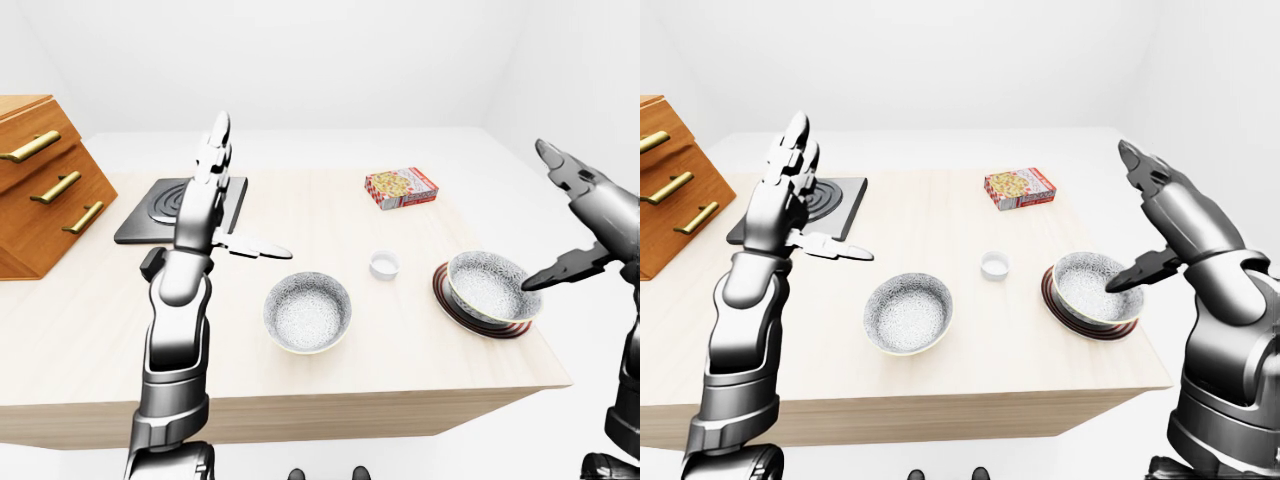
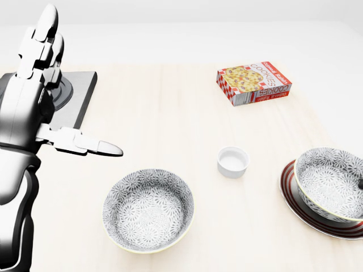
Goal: Pick the akita bowl from table center and place it on the plate.
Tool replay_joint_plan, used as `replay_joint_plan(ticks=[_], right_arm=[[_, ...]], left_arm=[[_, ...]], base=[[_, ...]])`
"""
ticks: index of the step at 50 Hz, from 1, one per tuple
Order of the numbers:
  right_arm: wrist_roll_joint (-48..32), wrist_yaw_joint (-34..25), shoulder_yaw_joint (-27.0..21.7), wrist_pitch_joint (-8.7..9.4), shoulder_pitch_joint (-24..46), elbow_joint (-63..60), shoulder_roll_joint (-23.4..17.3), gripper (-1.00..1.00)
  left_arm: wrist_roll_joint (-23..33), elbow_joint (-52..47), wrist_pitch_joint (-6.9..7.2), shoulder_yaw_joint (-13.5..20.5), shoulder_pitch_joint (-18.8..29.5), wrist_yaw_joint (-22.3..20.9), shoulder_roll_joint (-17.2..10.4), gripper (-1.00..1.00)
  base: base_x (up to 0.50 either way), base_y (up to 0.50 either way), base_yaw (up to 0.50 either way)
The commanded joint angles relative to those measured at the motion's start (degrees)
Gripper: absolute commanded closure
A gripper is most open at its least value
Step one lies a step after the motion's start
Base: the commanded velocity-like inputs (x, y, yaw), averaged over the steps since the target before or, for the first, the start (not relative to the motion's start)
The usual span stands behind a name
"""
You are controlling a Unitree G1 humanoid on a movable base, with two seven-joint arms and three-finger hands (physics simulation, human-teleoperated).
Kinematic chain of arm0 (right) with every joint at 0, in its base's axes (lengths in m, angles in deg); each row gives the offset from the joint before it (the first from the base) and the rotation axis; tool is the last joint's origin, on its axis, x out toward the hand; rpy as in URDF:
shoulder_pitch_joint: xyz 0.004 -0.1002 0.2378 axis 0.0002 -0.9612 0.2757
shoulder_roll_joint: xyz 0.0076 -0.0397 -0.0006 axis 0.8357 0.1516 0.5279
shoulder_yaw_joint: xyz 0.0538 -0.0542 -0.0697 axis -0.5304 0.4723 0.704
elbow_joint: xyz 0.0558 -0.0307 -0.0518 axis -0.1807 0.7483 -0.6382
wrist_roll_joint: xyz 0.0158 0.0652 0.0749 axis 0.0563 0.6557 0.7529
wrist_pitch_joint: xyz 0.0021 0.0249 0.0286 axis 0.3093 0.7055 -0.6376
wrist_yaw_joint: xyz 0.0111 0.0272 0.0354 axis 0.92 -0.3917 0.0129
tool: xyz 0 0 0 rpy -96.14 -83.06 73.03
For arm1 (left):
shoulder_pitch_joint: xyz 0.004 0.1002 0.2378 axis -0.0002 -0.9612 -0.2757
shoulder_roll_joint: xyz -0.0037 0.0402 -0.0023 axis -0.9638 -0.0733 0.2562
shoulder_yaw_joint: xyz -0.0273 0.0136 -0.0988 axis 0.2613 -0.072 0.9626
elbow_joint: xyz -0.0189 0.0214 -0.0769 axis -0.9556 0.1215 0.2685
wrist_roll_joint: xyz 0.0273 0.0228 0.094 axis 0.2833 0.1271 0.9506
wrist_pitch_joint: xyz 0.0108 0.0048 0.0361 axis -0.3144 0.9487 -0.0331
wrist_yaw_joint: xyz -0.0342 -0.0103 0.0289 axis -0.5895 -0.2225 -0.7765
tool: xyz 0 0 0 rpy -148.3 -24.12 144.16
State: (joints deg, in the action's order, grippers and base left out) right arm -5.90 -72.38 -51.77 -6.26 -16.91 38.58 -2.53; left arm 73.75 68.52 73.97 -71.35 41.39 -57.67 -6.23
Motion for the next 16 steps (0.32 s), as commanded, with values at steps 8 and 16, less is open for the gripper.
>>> replay_joint_plan(ticks=[8, 16], right_arm=[[19.82, 20.64, 8.81, 0.00, 15.21, -9.91, 9.79, -1.00], [32.43, 33.40, 11.33, 0.00, 11.32, -9.86, 13.09, -1.00]], left_arm=[[-5.52, -5.83, 0.00, 1.92, -0.53, 3.00, 1.40, -1.00], [-12.05, -8.72, 0.00, 2.41, -2.97, 8.34, 2.00, -1.00]], base=[[0.00, 0.00, 0.00], [0.00, 0.00, 0.00]])
